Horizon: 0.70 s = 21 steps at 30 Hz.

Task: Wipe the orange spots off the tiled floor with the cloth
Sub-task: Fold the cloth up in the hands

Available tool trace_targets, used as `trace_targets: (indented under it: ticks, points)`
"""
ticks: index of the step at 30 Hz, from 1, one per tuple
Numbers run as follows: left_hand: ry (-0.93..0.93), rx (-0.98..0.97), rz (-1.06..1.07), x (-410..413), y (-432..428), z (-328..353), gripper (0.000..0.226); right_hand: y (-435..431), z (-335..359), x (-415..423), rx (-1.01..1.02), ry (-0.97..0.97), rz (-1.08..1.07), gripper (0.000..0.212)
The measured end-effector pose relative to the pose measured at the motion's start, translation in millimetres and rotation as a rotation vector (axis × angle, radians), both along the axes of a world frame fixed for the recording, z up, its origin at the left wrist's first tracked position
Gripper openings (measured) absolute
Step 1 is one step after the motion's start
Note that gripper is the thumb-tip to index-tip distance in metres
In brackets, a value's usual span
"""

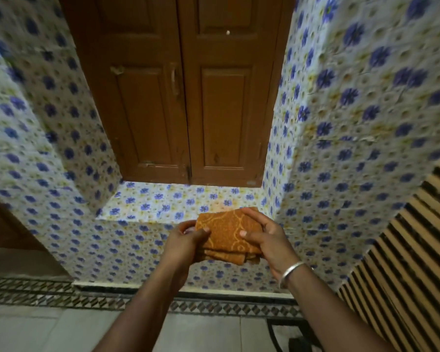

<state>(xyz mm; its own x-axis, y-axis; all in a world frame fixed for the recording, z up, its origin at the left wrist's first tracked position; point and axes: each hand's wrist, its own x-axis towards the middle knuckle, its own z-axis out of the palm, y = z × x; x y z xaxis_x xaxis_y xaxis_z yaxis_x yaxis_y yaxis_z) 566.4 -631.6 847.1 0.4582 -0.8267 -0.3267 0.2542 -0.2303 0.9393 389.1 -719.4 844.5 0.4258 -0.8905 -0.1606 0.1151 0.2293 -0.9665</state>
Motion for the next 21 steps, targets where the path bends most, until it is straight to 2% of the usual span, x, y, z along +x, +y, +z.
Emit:
trace_targets:
  ticks: [4,9,15,21]
  points:
    - [-0.132,-0.072,-0.190,1,-12,13,0.065,-13,1,-2,0.005,0.014,-0.030,0.053]
    - [-0.251,0.016,-0.321,0,-51,-13,0.048,-53,-35,-1,0.007,0.092,-0.019,0.056]
    - [-0.608,0.144,-0.359,14,-124,-67,0.049,-128,-80,20,0.022,0.228,0.029,0.063]
    - [-0.663,0.184,-0.351,26,-189,-95,0.056,-193,-95,36,0.017,0.320,0.046,0.067]
